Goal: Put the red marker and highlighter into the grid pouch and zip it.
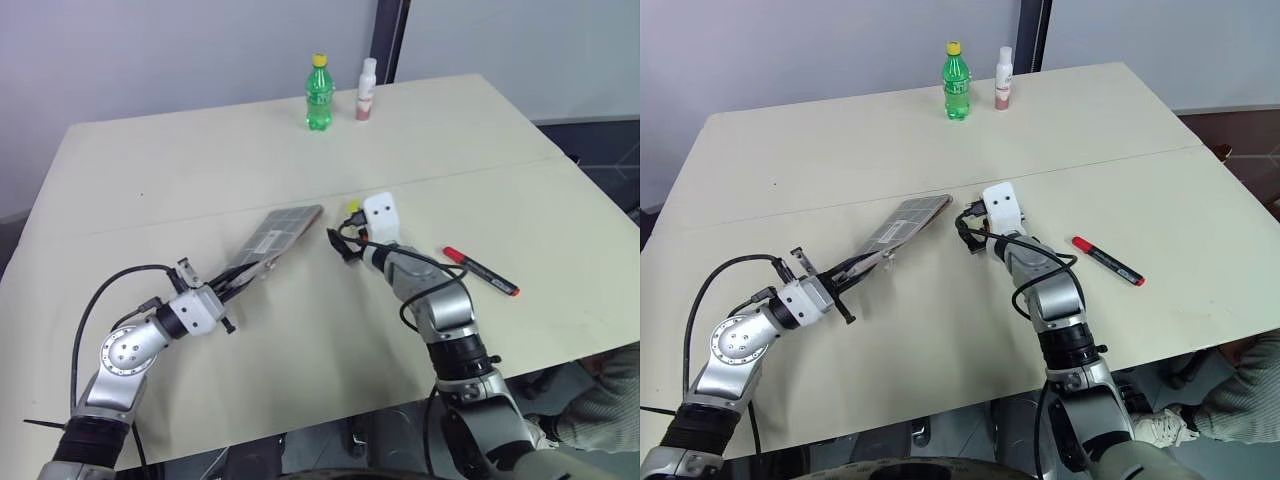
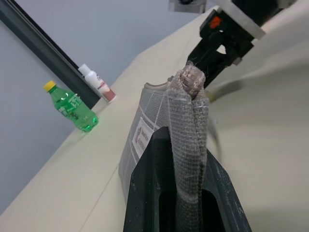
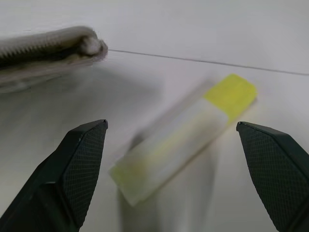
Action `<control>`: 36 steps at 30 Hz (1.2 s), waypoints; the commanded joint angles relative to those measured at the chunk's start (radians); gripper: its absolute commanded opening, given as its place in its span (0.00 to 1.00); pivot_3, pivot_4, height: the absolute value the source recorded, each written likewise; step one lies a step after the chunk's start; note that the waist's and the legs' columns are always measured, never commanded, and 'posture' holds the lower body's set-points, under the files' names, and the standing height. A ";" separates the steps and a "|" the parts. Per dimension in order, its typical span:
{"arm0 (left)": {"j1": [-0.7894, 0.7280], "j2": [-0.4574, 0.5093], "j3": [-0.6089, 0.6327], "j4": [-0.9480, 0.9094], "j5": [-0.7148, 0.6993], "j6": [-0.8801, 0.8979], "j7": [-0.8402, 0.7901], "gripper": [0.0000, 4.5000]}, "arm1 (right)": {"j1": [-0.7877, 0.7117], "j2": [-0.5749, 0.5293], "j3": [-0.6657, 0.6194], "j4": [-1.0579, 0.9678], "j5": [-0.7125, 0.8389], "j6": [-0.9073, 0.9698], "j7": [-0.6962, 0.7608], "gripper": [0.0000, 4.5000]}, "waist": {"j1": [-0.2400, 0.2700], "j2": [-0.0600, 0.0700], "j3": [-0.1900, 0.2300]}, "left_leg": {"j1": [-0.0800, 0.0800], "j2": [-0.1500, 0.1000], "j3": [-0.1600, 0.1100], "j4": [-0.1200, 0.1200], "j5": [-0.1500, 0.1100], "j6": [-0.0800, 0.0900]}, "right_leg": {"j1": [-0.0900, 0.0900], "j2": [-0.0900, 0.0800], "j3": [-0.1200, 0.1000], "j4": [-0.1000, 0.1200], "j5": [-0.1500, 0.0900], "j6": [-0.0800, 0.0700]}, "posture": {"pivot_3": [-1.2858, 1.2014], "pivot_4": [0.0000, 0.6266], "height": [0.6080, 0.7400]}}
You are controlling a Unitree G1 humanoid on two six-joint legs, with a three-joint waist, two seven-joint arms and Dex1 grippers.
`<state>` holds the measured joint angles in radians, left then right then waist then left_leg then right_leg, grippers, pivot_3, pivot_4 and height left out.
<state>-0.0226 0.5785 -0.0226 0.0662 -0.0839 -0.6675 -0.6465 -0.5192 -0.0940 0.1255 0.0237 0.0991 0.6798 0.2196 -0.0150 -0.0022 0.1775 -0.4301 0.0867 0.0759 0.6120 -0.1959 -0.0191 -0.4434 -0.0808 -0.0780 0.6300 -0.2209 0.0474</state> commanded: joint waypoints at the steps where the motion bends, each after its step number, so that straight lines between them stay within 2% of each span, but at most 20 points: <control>1: -0.001 -0.002 0.017 -0.035 0.003 -0.021 0.014 0.00 | -0.028 0.020 0.023 0.019 -0.017 0.032 -0.013 0.99 | 0.000 0.000 0.000 | 0.000 0.000 0.000 0.000 0.000 0.000 | 0.000 0.000 0.000 0.000 0.000 0.000 | 0.52 0.24 1.00; 11: 0.005 -0.004 0.008 -0.042 0.017 -0.028 0.016 0.00 | -0.051 0.028 -0.003 0.109 -0.090 0.000 -0.123 0.99 | -0.001 0.000 0.000 | 0.000 0.000 0.001 0.000 0.000 0.000 | 0.000 -0.001 0.000 -0.003 0.000 0.000 | 0.52 0.24 1.00; 20: -0.006 -0.007 0.007 -0.033 0.021 -0.031 0.018 0.00 | -0.022 0.049 -0.021 0.114 -0.086 0.010 -0.134 0.99 | -0.003 0.000 0.000 | -0.003 0.001 0.001 -0.002 0.000 0.000 | -0.002 -0.001 -0.001 -0.004 0.000 0.000 | 0.52 0.24 1.00; 23: -0.008 -0.008 0.005 -0.031 0.026 -0.037 0.018 0.00 | -0.015 0.053 -0.051 0.108 -0.066 0.007 -0.129 0.81 | -0.002 0.000 0.000 | -0.003 0.001 0.001 -0.002 0.000 0.000 | -0.002 0.000 -0.002 -0.004 0.000 0.000 | 0.52 0.24 1.00; 25: -0.008 -0.009 0.003 -0.028 0.027 -0.040 0.016 0.00 | -0.008 0.043 -0.055 0.103 -0.072 0.003 -0.126 0.61 | -0.001 0.000 0.000 | -0.003 0.001 0.001 -0.002 0.000 0.000 | -0.002 -0.001 -0.002 -0.005 0.000 0.000 | 0.52 0.24 1.00; 26: -0.008 -0.009 0.002 -0.028 0.028 -0.040 0.016 0.00 | -0.001 0.036 -0.057 0.098 -0.074 0.002 -0.122 0.47 | -0.001 0.000 0.000 | -0.003 0.001 0.001 -0.002 0.000 0.000 | -0.002 -0.001 -0.002 -0.006 0.000 0.000 | 0.52 0.24 1.00; 28: -0.007 -0.011 0.003 -0.027 0.027 -0.039 0.016 0.00 | 0.014 0.022 -0.065 0.083 -0.078 -0.001 -0.121 0.28 | -0.001 0.000 0.000 | -0.004 0.001 0.001 -0.002 0.000 0.000 | -0.001 -0.001 -0.002 -0.008 0.000 0.000 | 0.52 0.24 1.00; 29: -0.006 -0.011 0.003 -0.028 0.026 -0.037 0.016 0.00 | 0.022 0.017 -0.070 0.073 -0.076 -0.008 -0.119 0.14 | -0.002 0.000 0.000 | -0.005 0.001 0.001 -0.003 0.000 0.000 | -0.001 -0.001 -0.002 -0.009 0.000 0.000 | 0.52 0.24 1.00; 30: -0.005 -0.013 0.004 -0.029 0.019 -0.031 0.016 0.00 | 0.029 0.006 -0.069 0.054 -0.070 -0.024 -0.099 0.06 | -0.001 0.000 0.000 | -0.005 0.001 0.001 -0.003 0.000 0.000 | -0.001 -0.001 -0.002 -0.010 0.000 0.000 | 0.52 0.24 1.00; 34: -0.007 -0.015 0.003 -0.036 -0.008 -0.005 0.004 0.00 | 0.061 -0.064 -0.040 -0.034 -0.045 -0.158 0.040 0.07 | 0.003 0.000 0.000 | -0.010 0.000 0.000 -0.003 0.000 0.000 | -0.005 -0.001 -0.003 -0.012 0.000 0.000 | 0.52 0.24 1.00; 36: -0.017 -0.015 0.005 -0.056 -0.066 0.050 -0.017 0.00 | 0.098 -0.191 -0.022 -0.090 -0.081 -0.299 0.145 0.07 | 0.003 0.001 0.001 | -0.016 0.000 0.001 -0.003 0.001 0.002 | -0.010 -0.001 -0.003 -0.012 0.003 0.002 | 0.52 0.24 1.00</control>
<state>-0.0298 0.5607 -0.0265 0.0558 -0.0932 -0.6426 -0.6527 -0.4209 -0.2298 0.1051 0.0195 0.0321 0.4897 0.2954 -0.0118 -0.0014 0.1780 -0.4468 0.0862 0.0767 0.6097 -0.1949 -0.0162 -0.4549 -0.0819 -0.0807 0.6190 -0.2167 0.0502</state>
